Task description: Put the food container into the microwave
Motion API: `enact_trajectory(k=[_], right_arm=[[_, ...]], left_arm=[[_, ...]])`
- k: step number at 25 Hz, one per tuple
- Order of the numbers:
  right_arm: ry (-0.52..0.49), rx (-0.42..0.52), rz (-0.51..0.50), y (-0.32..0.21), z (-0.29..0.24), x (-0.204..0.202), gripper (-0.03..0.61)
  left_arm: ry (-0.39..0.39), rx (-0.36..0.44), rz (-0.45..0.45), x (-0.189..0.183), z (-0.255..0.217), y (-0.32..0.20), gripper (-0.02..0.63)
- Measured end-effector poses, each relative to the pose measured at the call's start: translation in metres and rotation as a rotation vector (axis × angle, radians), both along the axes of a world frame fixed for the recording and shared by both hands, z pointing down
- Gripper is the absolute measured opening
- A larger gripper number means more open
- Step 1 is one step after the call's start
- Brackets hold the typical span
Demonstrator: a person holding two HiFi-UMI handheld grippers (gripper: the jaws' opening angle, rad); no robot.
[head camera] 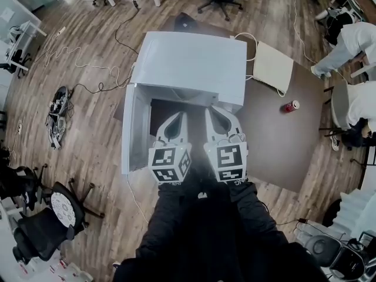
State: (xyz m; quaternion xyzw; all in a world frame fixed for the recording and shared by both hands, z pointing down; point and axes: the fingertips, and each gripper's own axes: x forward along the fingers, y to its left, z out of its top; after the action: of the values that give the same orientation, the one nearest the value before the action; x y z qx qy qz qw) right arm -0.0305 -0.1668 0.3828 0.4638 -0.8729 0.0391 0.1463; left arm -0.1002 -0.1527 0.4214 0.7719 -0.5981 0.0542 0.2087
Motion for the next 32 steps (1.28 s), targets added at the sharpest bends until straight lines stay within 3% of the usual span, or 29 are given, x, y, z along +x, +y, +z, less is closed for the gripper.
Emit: enact_trajectory(k=[16, 32], right_arm=[[-0.043, 0.099, 0.026, 0.012, -0.043, 0.018, 0.024], [-0.043, 0.107, 0.032, 0.007, -0.044, 0.023, 0.023]], left_arm=[[-0.025, 0.11, 0.027, 0.018, -0.048, 0.002, 0.032], [-0.037, 0.102, 0.044, 0.025, -0.045, -0.001, 0.033]])
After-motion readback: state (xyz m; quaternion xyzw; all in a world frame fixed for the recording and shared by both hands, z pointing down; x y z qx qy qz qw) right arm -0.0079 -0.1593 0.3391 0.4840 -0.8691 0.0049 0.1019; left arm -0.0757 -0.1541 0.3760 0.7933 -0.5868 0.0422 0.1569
